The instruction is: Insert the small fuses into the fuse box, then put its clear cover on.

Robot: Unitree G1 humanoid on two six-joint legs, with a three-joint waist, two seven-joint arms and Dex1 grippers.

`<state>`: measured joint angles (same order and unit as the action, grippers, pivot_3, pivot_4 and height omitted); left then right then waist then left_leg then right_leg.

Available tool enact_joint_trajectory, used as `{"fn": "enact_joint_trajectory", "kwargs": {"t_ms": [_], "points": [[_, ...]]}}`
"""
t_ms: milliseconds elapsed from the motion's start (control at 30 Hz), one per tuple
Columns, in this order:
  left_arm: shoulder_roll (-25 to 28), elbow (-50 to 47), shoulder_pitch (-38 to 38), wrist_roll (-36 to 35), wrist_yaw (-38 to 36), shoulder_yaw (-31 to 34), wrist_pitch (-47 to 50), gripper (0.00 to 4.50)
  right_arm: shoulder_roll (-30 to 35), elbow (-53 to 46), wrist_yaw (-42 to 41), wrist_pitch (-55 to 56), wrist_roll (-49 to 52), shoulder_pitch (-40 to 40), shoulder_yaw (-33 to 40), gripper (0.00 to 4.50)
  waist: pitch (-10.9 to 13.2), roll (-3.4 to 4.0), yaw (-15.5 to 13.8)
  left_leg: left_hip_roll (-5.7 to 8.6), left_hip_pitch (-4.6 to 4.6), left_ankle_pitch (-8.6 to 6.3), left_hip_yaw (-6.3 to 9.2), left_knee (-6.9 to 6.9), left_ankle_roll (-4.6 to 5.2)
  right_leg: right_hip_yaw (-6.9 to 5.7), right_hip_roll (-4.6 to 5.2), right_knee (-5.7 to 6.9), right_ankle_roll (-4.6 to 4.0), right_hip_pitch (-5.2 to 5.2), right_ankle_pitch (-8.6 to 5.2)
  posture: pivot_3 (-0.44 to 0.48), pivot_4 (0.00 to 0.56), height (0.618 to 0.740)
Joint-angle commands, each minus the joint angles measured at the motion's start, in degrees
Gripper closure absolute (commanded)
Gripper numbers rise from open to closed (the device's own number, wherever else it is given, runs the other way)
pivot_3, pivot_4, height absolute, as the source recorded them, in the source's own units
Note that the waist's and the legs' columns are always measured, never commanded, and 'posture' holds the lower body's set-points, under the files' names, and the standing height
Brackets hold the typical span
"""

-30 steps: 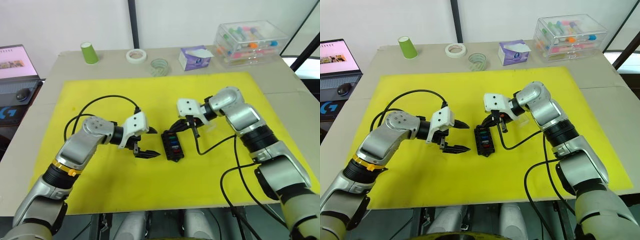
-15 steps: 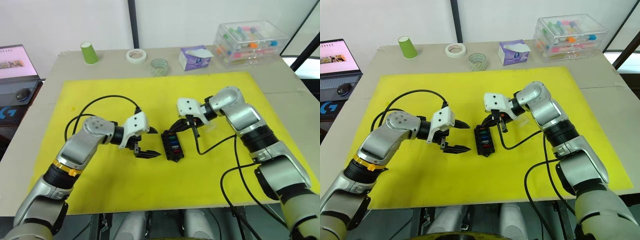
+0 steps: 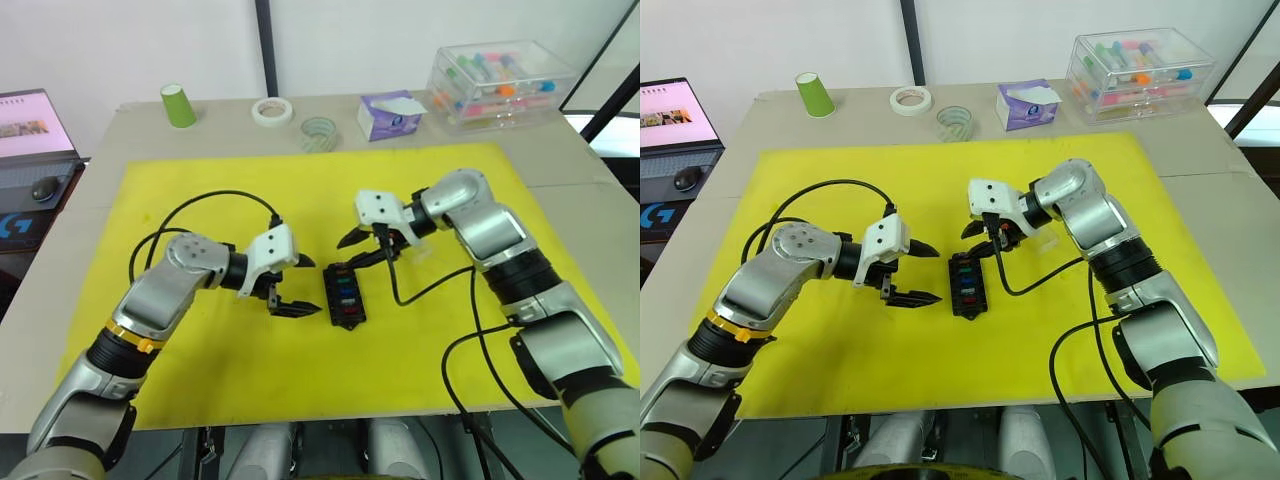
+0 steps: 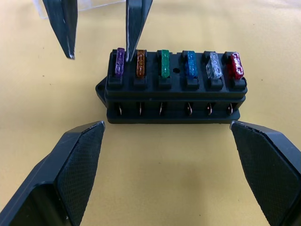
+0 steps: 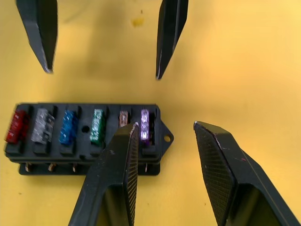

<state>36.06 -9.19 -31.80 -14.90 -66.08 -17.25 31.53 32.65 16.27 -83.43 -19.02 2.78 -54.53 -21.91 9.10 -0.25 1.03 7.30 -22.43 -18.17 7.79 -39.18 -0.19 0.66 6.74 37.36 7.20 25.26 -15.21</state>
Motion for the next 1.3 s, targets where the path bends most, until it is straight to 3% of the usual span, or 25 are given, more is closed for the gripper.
{"fn": "enact_joint_trajectory", "kwargs": {"t_ms": [33, 167, 233, 367, 400, 1300], "points": [[0.2, -1.6, -0.2, -0.1, 0.1, 0.3, -0.7, 0.0, 1.0, -3.8, -0.8, -1.5, 2.1, -2.0, 2.5, 2.51, 0.0, 0.0, 0.0, 0.0, 0.0, 0.0, 0.0, 0.0, 0.0, 0.0, 0.0, 0.0, 0.0, 0.0, 0.0, 0.0, 0.15, 0.74], [0.2, -1.4, -0.4, -0.1, 0.1, 0.3, -0.8, 0.0, 1.5, -5.5, -1.0, -3.3, 3.6, -1.6, 3.2, 2.69, 0.0, 0.0, 0.0, 0.0, 0.0, 0.0, 0.0, 0.0, 0.0, 0.0, 0.0, 0.0, 0.0, 0.0, 0.0, 0.0, 0.15, 0.74], [0.2, -1.4, -0.4, -0.1, 0.1, 0.4, -0.9, 0.0, 1.7, -5.9, -1.1, -3.8, 4.4, -0.9, 3.5, 3.08, 0.0, 0.0, 0.0, 0.0, 0.0, 0.0, 0.0, 0.0, 0.0, 0.0, 0.01, 0.0, 0.0, 0.0, 0.0, 0.0, 0.15, 0.74], [0.1, -1.3, -0.5, -0.1, 0.1, 0.4, -0.9, 0.0, 1.1, -5.6, -0.2, -2.8, 4.7, 1.2, 3.3, 4.4, 0.0, 0.0, 0.0, 0.0, 0.0, 0.0, 0.0, 0.0, 0.0, 0.0, 0.01, 0.0, 0.0, -0.01, 0.0, 0.0, 0.15, 0.74], [0.1, -1.3, -0.5, 0.0, 0.1, 0.4, -1.0, 0.0, 0.9, -5.6, -0.1, -2.7, 4.8, 1.5, 3.3, 4.48, 0.0, 0.0, 0.0, 0.0, 0.0, 0.0, 0.0, 0.0, 0.0, 0.0, 0.01, 0.0, 0.0, -0.01, 0.0, 0.0, 0.15, 0.74], [0.5, -1.5, -0.1, 0.6, -0.5, 0.1, -2.0, 0.0, 0.1, 0.9, 1.8, 1.4, 1.2, 3.0, 0.2, 4.48, 0.0, 0.0, 0.0, 0.0, 0.0, 0.0, 0.0, 0.0, 0.0, 0.0, 0.01, 0.0, 0.0, -0.01, 0.0, 0.0, 0.15, 0.74]]}}
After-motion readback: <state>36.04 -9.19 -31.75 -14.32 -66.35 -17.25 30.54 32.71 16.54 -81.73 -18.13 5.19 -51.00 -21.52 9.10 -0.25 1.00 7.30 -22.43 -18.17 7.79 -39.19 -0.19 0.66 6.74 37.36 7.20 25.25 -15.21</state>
